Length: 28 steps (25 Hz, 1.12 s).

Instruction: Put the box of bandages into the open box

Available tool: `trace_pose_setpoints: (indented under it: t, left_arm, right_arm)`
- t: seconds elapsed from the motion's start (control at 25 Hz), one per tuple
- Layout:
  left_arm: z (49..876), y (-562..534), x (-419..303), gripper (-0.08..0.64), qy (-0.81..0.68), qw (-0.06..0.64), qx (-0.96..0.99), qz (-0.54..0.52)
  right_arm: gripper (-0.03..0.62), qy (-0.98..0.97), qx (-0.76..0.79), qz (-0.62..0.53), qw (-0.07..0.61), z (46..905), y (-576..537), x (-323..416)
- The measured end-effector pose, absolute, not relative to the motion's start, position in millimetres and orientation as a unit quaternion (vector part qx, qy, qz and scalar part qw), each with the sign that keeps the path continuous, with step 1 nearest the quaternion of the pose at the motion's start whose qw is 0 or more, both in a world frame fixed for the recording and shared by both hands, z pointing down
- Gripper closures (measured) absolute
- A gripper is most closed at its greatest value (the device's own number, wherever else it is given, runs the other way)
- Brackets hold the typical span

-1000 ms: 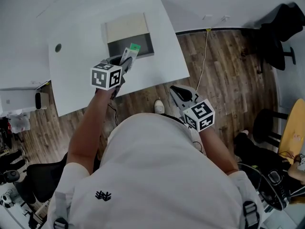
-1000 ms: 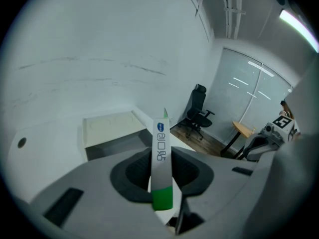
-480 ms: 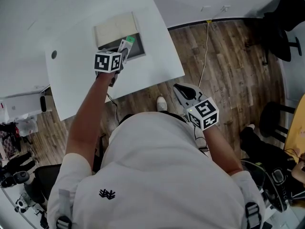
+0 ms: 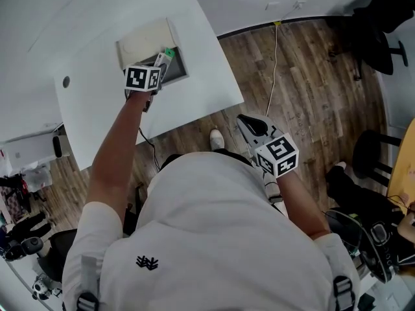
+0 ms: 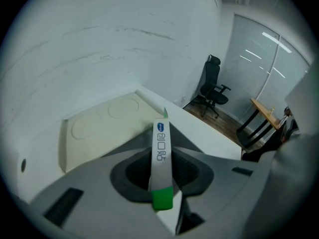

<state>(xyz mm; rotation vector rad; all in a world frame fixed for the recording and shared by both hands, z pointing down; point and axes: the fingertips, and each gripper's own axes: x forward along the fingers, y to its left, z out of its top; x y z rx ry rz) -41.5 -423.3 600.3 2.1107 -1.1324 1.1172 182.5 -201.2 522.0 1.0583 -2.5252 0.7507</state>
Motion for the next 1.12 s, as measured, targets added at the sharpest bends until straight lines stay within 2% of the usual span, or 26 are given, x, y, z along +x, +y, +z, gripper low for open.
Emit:
trace_pose_setpoints:
  t: [0.96,1.12]
  left_arm:
    - [637,-421,-33,0.459,-0.405,0.242,0.760,0.447]
    - [634,-420,-30,0.417,-0.400,0.239,0.765,0.444]
  right_arm:
    - [0.576,-0.878,0.364,0.265,0.162,526,-210,182]
    - [0.577,-0.880,0.360,0.263,0.163,525,-210,180]
